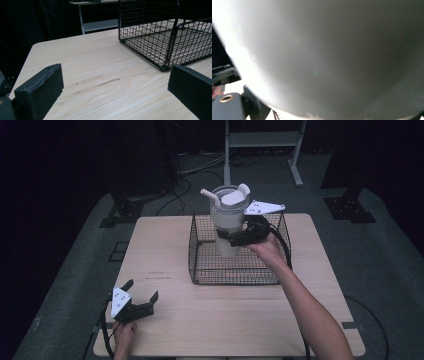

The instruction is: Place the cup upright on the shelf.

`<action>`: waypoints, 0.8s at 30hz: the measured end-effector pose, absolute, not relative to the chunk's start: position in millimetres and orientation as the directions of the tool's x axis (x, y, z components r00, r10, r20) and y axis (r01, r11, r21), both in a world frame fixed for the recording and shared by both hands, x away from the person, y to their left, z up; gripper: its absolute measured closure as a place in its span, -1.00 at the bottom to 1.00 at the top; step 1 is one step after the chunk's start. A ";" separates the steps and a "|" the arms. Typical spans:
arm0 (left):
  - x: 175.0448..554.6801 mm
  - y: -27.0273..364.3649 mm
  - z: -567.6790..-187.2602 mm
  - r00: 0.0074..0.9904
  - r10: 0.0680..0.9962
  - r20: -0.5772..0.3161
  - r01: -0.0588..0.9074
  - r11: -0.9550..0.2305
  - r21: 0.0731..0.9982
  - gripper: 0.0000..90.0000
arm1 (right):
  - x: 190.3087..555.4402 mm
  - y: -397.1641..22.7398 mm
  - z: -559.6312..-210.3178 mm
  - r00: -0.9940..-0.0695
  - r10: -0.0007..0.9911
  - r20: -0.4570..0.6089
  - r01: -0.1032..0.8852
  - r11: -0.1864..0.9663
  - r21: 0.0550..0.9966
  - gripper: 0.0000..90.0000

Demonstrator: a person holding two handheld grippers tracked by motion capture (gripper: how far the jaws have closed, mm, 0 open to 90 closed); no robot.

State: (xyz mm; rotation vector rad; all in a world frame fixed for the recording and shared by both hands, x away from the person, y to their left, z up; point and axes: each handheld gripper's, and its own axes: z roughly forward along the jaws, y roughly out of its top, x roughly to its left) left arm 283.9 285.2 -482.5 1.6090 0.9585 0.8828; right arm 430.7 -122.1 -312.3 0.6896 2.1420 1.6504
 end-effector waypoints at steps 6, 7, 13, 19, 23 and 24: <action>283.7 285.1 -482.5 0.415 0.906 0.081 0.160 -0.160 0.974 -1.00 | 443.4 -116.9 -318.4 -0.815 0.579 0.019 0.175 0.215 0.961 -0.80; 283.7 285.1 -482.5 0.415 0.906 0.081 0.160 -0.160 0.974 -1.00 | 446.3 -115.8 -319.9 -0.812 0.584 0.022 0.184 0.220 0.958 -0.80; 283.8 285.6 -482.4 0.416 0.906 0.083 0.158 -0.162 0.974 -1.00 | 462.7 -109.0 -328.8 -0.810 0.587 0.012 0.193 0.247 0.949 -0.80; 283.7 285.9 -482.3 0.418 0.905 0.081 0.158 -0.160 0.974 -1.00 | 473.3 -102.3 -340.7 -0.810 0.586 0.025 0.210 0.250 0.945 -0.80; 283.8 286.0 -482.3 0.418 0.905 0.080 0.158 -0.159 0.975 -1.00 | 478.2 -99.3 -347.1 -0.813 0.582 0.032 0.222 0.257 0.941 -0.81; 283.8 286.1 -482.3 0.418 0.905 0.079 0.158 -0.158 0.975 -1.00 | 481.8 -96.7 -352.1 -0.813 0.581 0.041 0.230 0.256 0.939 -0.80</action>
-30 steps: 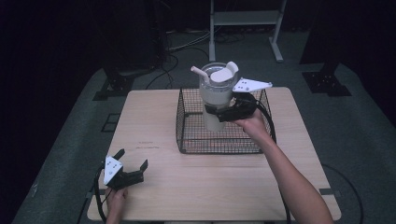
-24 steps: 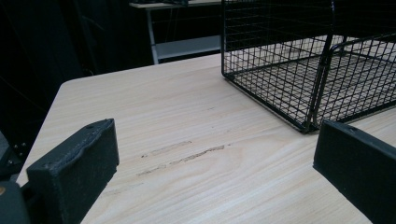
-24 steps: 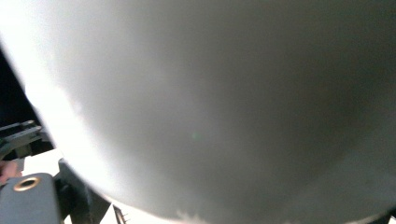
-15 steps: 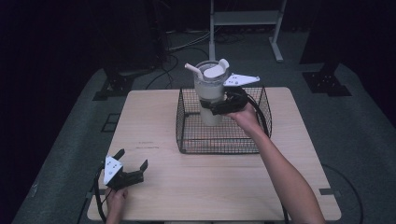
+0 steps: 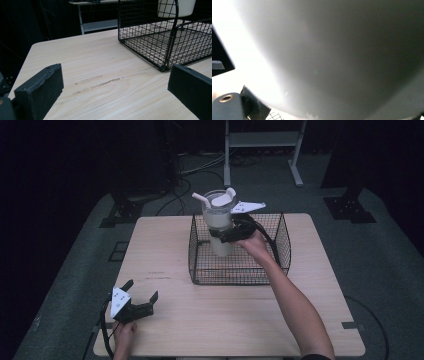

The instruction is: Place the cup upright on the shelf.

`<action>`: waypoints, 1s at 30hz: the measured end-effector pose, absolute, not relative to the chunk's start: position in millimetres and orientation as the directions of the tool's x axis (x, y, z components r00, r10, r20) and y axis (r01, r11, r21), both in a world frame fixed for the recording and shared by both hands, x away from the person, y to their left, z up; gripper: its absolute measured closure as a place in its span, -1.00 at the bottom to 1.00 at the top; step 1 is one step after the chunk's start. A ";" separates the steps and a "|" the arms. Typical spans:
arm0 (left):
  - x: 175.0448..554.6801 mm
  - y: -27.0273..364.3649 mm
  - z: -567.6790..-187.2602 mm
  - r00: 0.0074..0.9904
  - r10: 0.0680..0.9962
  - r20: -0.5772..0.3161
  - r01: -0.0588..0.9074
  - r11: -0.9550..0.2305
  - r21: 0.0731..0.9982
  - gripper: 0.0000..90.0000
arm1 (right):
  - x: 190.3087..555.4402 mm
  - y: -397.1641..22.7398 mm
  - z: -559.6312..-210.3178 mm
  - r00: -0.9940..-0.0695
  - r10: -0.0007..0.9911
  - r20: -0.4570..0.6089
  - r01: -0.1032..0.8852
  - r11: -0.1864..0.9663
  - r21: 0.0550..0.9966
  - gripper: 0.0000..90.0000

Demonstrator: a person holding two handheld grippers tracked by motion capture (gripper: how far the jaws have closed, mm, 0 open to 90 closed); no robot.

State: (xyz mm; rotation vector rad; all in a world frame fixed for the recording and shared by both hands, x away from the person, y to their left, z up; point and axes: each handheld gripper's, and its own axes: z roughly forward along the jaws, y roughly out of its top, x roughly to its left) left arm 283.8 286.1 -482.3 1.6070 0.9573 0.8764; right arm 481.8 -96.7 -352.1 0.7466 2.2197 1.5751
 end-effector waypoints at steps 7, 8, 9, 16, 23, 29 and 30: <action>283.8 286.1 -482.3 0.417 0.905 0.080 0.159 -0.159 0.974 -1.00 | 489.5 -92.4 -362.7 -0.818 0.572 0.057 0.249 0.265 0.932 -0.81; 283.8 286.2 -482.3 0.417 0.905 0.079 0.159 -0.159 0.974 -1.00 | 492.2 -91.2 -366.1 -0.819 0.571 0.051 0.249 0.274 0.929 -0.81; 283.8 286.2 -482.3 0.417 0.905 0.079 0.159 -0.158 0.975 -1.00 | 493.2 -90.9 -367.6 -0.819 0.572 0.053 0.252 0.275 0.928 -0.81; 283.7 286.2 -482.3 0.417 0.905 0.079 0.159 -0.158 0.974 -1.00 | 498.2 -90.5 -375.5 -0.819 0.569 0.068 0.270 0.279 0.921 -0.81; 283.7 286.2 -482.3 0.417 0.905 0.080 0.159 -0.159 0.974 -1.00 | 503.1 -90.0 -384.4 -0.811 0.580 0.081 0.299 0.291 0.909 -0.81; 283.7 286.3 -482.3 0.417 0.906 0.080 0.158 -0.159 0.974 -1.00 | 507.1 -88.6 -391.3 -0.812 0.577 0.086 0.309 0.300 0.903 -0.81; 283.7 286.3 -482.3 0.417 0.906 0.080 0.158 -0.159 0.974 -1.00 | 507.6 -88.3 -392.3 -0.813 0.577 0.085 0.308 0.300 0.903 -0.81</action>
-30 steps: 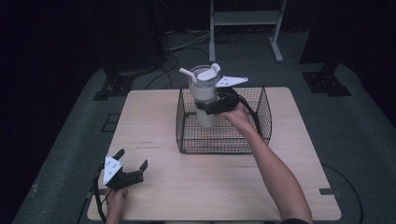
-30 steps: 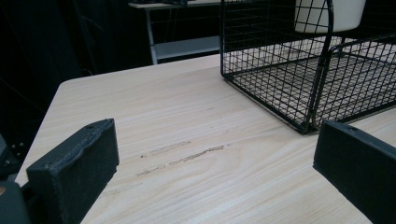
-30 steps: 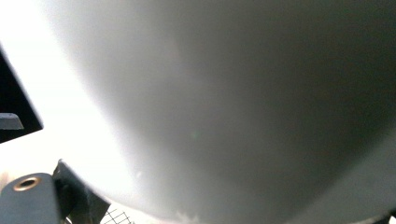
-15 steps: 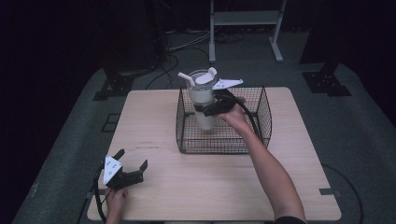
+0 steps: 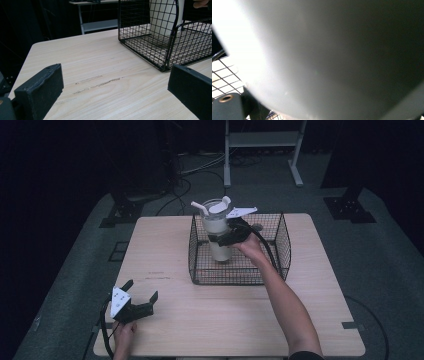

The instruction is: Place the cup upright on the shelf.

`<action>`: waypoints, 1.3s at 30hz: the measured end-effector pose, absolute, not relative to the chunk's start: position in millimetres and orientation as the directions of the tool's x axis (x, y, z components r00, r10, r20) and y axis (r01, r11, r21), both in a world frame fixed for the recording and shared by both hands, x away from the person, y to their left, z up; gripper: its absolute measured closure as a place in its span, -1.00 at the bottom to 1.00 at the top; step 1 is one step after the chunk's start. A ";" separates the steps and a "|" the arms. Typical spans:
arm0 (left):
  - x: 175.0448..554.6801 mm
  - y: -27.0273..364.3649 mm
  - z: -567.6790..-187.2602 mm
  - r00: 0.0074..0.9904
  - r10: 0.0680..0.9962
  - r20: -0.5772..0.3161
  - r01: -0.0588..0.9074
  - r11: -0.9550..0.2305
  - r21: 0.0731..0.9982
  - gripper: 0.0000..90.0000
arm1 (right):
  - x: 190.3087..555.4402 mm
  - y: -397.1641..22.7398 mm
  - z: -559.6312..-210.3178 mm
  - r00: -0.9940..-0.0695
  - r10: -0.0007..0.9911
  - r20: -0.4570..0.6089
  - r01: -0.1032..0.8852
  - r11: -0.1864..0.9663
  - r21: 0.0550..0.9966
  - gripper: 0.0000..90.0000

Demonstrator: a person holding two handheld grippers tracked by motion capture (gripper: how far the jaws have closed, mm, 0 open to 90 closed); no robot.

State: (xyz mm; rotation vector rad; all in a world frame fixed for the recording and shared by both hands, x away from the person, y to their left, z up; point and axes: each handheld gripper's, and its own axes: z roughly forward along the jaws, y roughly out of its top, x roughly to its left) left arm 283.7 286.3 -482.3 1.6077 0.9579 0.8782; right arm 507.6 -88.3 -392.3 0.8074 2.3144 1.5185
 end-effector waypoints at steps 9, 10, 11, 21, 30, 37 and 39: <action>283.7 286.5 -482.5 0.418 0.905 0.074 0.158 -0.152 0.976 -1.00 | 510.4 -86.3 -400.6 -0.818 0.568 0.085 0.320 0.327 0.889 -0.81; 283.7 286.5 -482.5 0.418 0.905 0.073 0.158 -0.151 0.976 -1.00 | 510.7 -86.0 -401.8 -0.818 0.569 0.086 0.321 0.327 0.889 -0.81; 283.7 286.6 -482.5 0.419 0.905 0.073 0.157 -0.151 0.976 -1.00 | 511.1 -86.0 -402.9 -0.818 0.570 0.085 0.321 0.329 0.888 -0.81; 283.7 287.1 -482.3 0.419 0.905 0.074 0.159 -0.153 0.975 -1.00 | 514.1 -86.1 -411.1 -0.819 0.568 0.084 0.335 0.353 0.873 -0.81; 283.6 287.1 -482.3 0.420 0.905 0.074 0.159 -0.153 0.975 -1.00 | 515.5 -88.5 -415.1 -0.835 0.546 0.072 0.319 0.373 0.872 -0.81; 283.5 286.5 -482.4 0.421 0.904 0.075 0.158 -0.155 0.975 -1.00 | 515.9 -95.0 -417.3 -0.839 0.538 0.085 0.321 0.362 0.875 -0.81; 283.5 286.5 -482.4 0.420 0.904 0.075 0.158 -0.154 0.975 -1.00 | 515.3 -98.4 -417.7 -0.845 0.530 0.072 0.309 0.374 0.875 -0.81</action>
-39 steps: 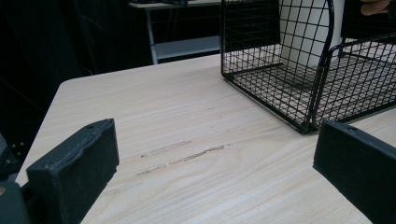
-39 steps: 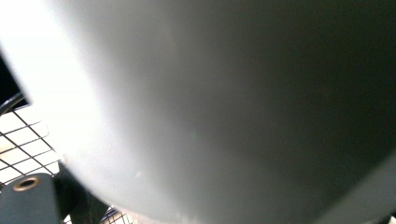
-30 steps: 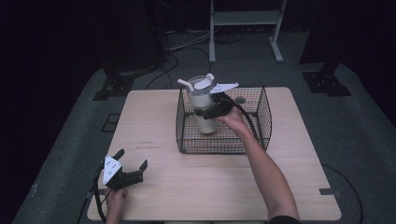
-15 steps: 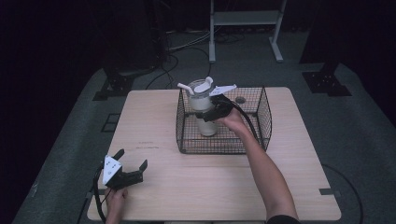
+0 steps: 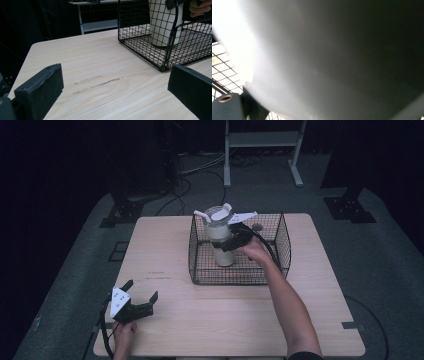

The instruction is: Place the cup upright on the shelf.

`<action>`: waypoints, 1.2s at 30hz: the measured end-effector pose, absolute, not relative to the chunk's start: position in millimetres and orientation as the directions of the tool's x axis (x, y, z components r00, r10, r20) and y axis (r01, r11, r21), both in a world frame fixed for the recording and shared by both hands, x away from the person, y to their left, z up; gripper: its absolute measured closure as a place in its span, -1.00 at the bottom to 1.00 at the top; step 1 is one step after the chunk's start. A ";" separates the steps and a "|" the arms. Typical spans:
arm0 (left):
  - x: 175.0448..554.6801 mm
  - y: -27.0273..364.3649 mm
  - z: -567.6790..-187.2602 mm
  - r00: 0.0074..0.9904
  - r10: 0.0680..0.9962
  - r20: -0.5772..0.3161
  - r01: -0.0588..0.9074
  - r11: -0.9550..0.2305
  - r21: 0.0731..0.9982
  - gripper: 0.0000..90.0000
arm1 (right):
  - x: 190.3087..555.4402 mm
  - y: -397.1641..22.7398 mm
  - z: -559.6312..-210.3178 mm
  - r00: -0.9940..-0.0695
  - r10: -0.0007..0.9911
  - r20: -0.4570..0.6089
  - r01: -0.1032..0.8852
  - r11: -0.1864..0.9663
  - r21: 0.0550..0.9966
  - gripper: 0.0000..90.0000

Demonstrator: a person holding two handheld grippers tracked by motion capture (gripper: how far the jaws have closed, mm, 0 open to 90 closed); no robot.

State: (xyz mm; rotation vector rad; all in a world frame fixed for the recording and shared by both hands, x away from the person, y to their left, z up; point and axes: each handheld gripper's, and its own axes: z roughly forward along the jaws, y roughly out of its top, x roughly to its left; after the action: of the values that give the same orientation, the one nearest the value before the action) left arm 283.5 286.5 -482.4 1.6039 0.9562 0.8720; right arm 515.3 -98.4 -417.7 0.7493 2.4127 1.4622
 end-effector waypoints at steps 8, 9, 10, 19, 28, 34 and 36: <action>283.4 286.1 -482.5 0.418 0.905 0.076 0.159 -0.155 0.975 -1.00 | 514.0 -106.6 -421.0 -0.855 0.515 0.064 0.289 0.371 0.882 -0.82; 283.5 286.1 -482.6 0.418 0.905 0.076 0.159 -0.155 0.975 -1.00 | 513.7 -106.5 -420.8 -0.857 0.512 0.062 0.288 0.375 0.881 -0.82; 283.4 286.1 -482.6 0.418 0.905 0.076 0.159 -0.155 0.975 -1.00 | 513.1 -106.3 -420.6 -0.859 0.509 0.059 0.287 0.381 0.879 -0.82; 284.0 286.1 -482.5 0.415 0.907 0.076 0.160 -0.155 0.975 -1.00 | 512.8 -113.4 -421.2 -0.864 0.499 0.069 0.293 0.387 0.874 -0.82; 284.1 286.1 -482.6 0.416 0.906 0.077 0.159 -0.156 0.975 -1.00 | 509.8 -119.8 -420.3 -0.866 0.495 0.071 0.305 0.410 0.860 -0.83; 284.0 286.1 -482.5 0.418 0.905 0.082 0.156 -0.161 0.975 -1.00 | 507.6 -122.2 -420.4 -0.864 0.498 0.067 0.313 0.429 0.847 -0.82; 283.7 286.0 -482.5 0.421 0.903 0.083 0.154 -0.162 0.975 -1.00 | 506.4 -123.3 -423.5 -0.863 0.501 0.068 0.322 0.440 0.838 -0.82</action>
State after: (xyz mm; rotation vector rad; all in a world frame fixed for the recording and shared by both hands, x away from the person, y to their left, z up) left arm 283.7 286.0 -482.5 1.6086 0.9508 0.8785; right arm 506.4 -123.3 -423.5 0.7231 2.4987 1.3911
